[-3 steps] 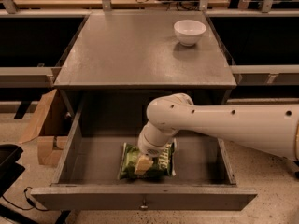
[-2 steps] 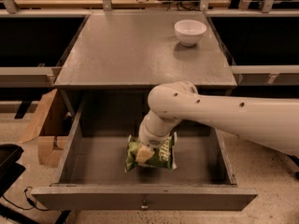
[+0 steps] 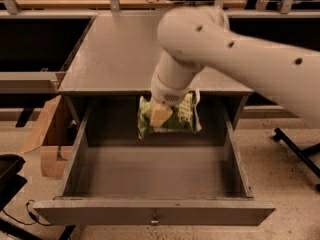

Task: Pick green jalapeno chip bag from top drawer and place on counter

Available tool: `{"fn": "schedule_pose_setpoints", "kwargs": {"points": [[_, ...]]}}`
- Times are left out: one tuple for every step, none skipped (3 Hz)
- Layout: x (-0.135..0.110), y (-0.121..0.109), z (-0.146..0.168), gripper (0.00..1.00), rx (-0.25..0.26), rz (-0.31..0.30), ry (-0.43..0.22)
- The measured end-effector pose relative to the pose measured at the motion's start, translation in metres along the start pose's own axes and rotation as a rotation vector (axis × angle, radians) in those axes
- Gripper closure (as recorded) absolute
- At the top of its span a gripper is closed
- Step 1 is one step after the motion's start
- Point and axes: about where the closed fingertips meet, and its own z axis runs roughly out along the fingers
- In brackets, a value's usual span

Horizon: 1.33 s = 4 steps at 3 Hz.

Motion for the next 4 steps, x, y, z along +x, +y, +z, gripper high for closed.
{"fn": "schedule_pose_setpoints", "kwargs": {"points": [[-0.018, -0.045, -0.069, 1.00, 0.091, -0.034, 0.005], [-0.044, -0.098, -0.107, 1.00, 0.184, -0.073, -0.069], [-0.079, -0.159, -0.121, 1.00, 0.297, -0.109, -0.210], [-0.130, -0.210, -0.100, 1.00, 0.388, -0.146, -0.335]]}}
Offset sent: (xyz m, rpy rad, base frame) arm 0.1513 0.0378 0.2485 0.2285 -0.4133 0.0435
